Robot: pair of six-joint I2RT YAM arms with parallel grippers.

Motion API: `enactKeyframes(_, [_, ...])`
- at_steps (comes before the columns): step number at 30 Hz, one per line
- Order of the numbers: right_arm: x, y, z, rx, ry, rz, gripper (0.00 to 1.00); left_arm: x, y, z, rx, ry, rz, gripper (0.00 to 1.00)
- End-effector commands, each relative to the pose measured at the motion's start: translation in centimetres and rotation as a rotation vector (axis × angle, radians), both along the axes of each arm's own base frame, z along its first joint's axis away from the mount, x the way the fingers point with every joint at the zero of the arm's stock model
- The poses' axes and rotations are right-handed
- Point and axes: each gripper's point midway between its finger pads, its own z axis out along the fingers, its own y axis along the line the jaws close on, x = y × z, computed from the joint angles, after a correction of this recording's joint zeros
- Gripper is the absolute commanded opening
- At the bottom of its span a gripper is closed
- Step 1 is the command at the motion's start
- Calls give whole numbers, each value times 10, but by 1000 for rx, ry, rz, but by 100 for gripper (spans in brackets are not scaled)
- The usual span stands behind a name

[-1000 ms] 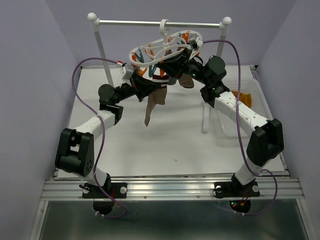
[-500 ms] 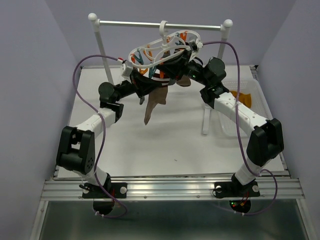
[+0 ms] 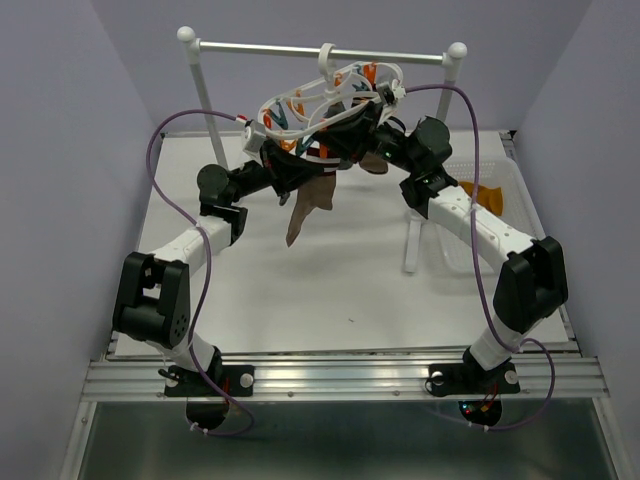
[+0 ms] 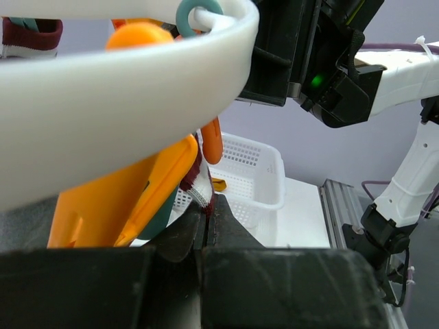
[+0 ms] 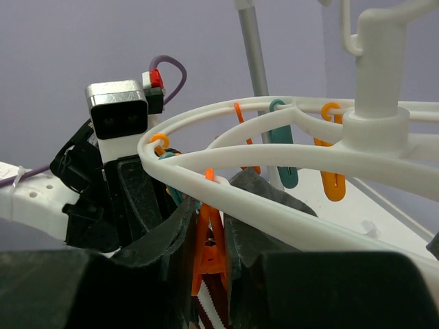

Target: Clip the socks to the hanger

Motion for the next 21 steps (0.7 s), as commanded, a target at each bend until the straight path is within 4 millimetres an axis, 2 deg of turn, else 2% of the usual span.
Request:
enactKeyframes(1, [-19,-1,12,3,-43,48,19,-26,7,58,-74,-313,-12,0])
enactKeyframes(4, [-18,-2,11,6,-33,43,30,-25,7,58,-74,-315,-10,0])
enactKeyframes(6, [-18,-2,12,7,-34,41,43,-25,7,59,-74,-313,-9,0])
enactKeyframes(9, [-18,-2,12,5,-38,40,55,-25,7,59,-76,-315,-8,0])
enactKeyframes(12, [-18,-2,13,5,-45,37,59,-24,7,61,-76,-318,-2,0])
enactKeyframes(18, [-16,-4,14,13,-39,17,75,-19,6,59,-66,-289,1,0])
enactKeyframes(21, [-15,-6,15,17,-34,2,87,-14,6,57,-61,-262,17,27])
